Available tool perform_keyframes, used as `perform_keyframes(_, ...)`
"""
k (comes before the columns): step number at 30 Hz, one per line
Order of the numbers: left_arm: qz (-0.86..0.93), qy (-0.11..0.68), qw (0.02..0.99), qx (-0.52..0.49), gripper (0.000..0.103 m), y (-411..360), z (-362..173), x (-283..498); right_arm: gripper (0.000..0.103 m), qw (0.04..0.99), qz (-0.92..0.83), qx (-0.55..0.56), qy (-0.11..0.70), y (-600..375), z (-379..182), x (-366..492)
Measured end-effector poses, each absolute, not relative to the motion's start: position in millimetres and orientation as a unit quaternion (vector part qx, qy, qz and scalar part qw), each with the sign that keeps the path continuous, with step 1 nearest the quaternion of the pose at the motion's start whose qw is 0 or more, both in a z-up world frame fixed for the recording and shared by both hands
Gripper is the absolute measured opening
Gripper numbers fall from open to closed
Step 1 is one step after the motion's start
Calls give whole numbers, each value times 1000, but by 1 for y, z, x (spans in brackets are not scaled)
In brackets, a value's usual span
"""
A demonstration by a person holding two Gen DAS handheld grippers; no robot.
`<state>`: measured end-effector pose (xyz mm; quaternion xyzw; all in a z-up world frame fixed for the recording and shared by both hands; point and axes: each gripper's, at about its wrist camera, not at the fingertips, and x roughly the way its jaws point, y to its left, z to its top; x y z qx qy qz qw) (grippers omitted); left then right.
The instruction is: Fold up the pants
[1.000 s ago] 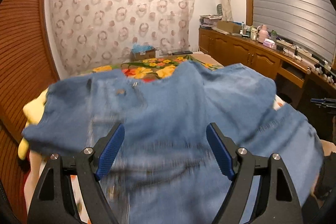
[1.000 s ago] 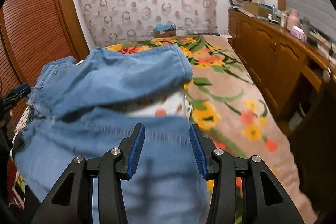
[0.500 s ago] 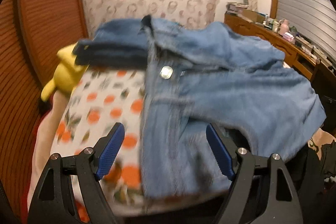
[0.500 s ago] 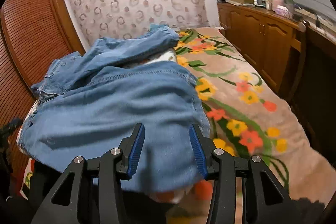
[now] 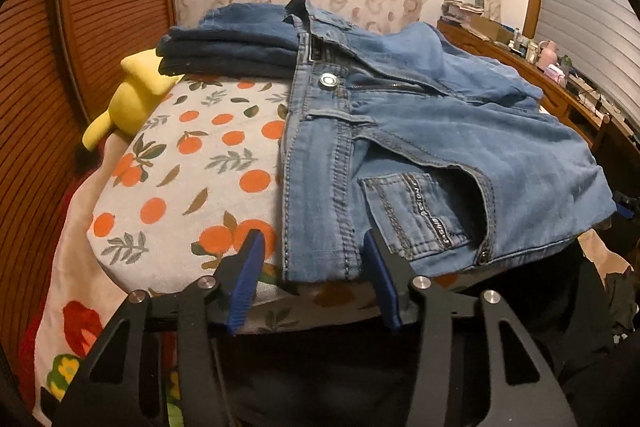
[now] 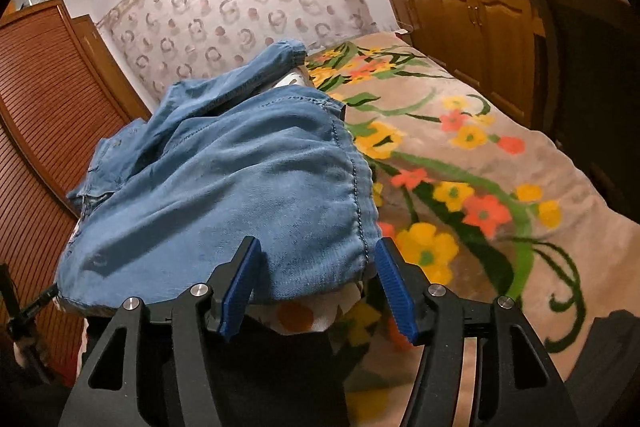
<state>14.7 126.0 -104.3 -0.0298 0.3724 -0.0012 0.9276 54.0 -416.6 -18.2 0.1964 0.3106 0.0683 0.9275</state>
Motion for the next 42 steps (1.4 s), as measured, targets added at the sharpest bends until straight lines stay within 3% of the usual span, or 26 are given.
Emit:
perform_keyframes(10,-12,365,931,-26,36,121,-102,14,62,915,74,247,312,-410,-37,38)
perform_keyframes(12,-16,361,932,-29,25,122,-100,13,62,908,77,270,312,-410,-41,39)
perform_keyframes(14,-19,357,933,-27,21,119,-96,13,62,900,80,293,311,-413,-45,38)
perform_keyframes(21,-18,357,934,-25,19,118,-95,13,62,880,85,349,311,-418,-56,35)
perform_keyframes(31,-24,337,941,-11,19,111,-76,4,61,889,73,333,304,-413,-53,38)
perform_keyframes(34,-28,334,942,-20,19,112,-72,3,44,896,77,323,295,-411,-48,37)
perform_keyframes(36,-30,330,943,-23,19,112,-68,2,25,907,74,301,285,-408,-42,34)
perform_keyframes(37,-30,329,944,-23,19,111,-67,2,8,914,63,286,282,-405,-37,33)
perform_keyframes(38,-30,328,944,-23,19,111,-65,2,3,920,47,269,280,-404,-33,32)
perform_keyframes(42,-35,319,947,-26,19,111,-56,2,0,926,44,268,261,-411,-24,29)
